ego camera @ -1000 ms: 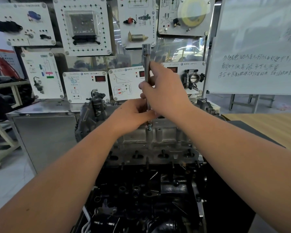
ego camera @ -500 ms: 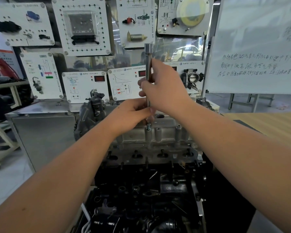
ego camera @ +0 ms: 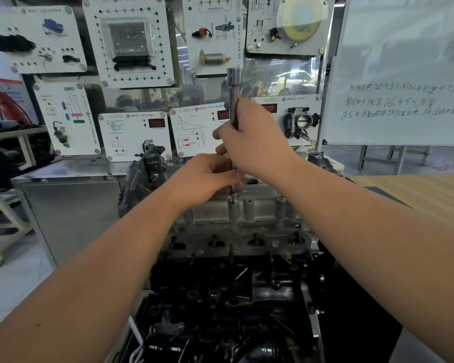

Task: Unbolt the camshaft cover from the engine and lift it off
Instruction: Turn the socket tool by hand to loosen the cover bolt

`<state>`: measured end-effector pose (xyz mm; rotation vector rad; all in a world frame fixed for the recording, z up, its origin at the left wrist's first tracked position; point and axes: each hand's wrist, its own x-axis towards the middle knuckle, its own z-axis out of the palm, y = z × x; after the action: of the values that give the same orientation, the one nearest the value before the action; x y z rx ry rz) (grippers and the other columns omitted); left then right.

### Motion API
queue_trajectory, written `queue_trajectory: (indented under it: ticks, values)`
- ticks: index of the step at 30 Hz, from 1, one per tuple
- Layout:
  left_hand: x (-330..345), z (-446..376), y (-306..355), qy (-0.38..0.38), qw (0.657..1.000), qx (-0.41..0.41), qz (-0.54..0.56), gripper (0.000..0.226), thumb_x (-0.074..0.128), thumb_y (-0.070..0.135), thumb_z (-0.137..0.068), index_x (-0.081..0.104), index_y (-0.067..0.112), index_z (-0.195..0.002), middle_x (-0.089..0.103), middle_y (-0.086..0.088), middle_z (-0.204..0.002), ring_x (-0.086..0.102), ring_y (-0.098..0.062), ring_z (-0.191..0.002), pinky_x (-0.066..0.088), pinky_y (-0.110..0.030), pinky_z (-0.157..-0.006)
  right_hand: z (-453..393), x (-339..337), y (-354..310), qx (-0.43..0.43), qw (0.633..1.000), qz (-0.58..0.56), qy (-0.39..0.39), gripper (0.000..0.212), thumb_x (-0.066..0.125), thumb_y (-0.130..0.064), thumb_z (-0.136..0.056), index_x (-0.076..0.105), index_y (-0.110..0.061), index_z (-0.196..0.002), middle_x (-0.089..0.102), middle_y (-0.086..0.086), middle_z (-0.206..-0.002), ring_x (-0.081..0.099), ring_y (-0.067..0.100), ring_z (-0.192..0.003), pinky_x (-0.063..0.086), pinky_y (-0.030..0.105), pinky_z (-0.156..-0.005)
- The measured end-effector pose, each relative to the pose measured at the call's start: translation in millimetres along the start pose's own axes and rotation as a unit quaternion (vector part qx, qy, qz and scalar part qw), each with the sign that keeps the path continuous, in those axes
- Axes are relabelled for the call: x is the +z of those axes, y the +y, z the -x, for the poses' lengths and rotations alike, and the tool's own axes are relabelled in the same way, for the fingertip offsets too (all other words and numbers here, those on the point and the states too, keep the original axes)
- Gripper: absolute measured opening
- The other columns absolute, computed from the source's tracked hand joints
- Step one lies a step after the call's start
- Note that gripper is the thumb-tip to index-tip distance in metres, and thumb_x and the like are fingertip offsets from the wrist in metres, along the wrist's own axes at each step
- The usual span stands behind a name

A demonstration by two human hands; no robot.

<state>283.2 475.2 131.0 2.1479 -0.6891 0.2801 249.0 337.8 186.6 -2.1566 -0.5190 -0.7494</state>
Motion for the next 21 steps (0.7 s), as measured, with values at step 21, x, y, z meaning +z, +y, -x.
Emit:
queue_trajectory:
  ticks: [21]
  values:
    - [5.2, 1.5, 7.6, 0.017, 0.999, -0.016, -0.023, 0.064, 0.067, 0.063, -0.074, 0.071, 0.006, -0.101, 0.072, -0.014, -0.083, 0.064, -0.021, -0.07, 0.049, -0.039, -0.074, 2.8, -2.9, 5.5, -0.044, 0.998, 0.02, 0.039, 0.026, 0.057, -0.014, -0.098, 0.052, -0.011, -0.124, 0.07, 0.012, -0.089, 0.072, 0.026, -0.077, 0.06, 0.045, -0.072]
